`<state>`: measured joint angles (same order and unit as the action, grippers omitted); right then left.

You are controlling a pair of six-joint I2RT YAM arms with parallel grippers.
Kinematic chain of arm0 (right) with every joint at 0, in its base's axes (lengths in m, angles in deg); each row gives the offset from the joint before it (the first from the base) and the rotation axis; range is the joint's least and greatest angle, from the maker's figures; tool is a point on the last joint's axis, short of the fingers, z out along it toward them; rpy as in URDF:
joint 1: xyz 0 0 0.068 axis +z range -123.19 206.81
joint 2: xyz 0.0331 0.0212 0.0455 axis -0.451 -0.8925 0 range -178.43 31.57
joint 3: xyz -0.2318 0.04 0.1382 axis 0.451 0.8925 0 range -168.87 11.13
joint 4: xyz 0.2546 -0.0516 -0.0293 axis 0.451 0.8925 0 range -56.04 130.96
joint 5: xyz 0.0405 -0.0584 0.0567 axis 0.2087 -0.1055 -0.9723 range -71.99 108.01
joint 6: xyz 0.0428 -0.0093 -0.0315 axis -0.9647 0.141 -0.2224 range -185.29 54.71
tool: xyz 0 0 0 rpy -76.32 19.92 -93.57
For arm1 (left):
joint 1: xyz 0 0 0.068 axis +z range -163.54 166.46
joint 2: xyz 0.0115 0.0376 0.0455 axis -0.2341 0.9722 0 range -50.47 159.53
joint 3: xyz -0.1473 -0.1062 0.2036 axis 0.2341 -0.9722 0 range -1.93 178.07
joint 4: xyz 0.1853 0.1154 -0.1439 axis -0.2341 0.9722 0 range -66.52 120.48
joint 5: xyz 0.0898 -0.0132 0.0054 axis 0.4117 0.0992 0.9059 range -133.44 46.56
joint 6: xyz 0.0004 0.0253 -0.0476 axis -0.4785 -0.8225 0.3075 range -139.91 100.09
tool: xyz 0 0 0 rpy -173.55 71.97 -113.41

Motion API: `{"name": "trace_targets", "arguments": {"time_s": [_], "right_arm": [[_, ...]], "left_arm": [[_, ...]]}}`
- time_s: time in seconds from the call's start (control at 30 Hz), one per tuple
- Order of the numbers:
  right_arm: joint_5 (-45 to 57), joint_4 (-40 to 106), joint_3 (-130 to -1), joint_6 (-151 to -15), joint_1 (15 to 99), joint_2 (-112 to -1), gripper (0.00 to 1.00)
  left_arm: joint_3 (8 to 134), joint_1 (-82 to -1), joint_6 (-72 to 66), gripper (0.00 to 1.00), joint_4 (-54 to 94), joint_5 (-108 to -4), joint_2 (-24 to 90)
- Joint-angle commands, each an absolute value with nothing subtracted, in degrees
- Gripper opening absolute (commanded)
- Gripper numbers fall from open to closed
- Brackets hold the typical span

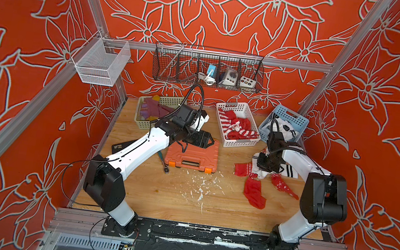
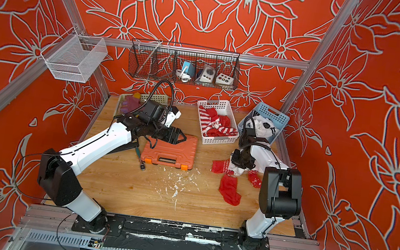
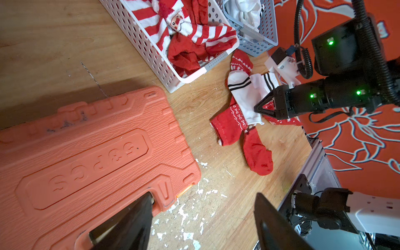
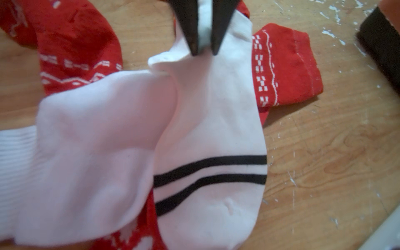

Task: Sort the socks into the basket by color
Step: Pick up the sock from the center of the board, then place the sock in the bin.

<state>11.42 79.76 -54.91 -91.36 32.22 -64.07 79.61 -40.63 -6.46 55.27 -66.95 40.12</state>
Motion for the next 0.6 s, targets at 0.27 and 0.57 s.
{"name": "trace_targets", "arguments": {"time_s": [0.27,0.57], "right_arm": [[10.4,84.4,-60.8,-89.4,32.0,-59.2,0.00],[15.8,86.1,-77.4,-89.6,30.9,-58.1,0.00]], "left_arm": [[82.0,-40.8,-7.6,0.72,54.4,-68.5,42.0],[83.0,-40.9,-7.5,0.72,54.8,-68.8,42.3]]}}
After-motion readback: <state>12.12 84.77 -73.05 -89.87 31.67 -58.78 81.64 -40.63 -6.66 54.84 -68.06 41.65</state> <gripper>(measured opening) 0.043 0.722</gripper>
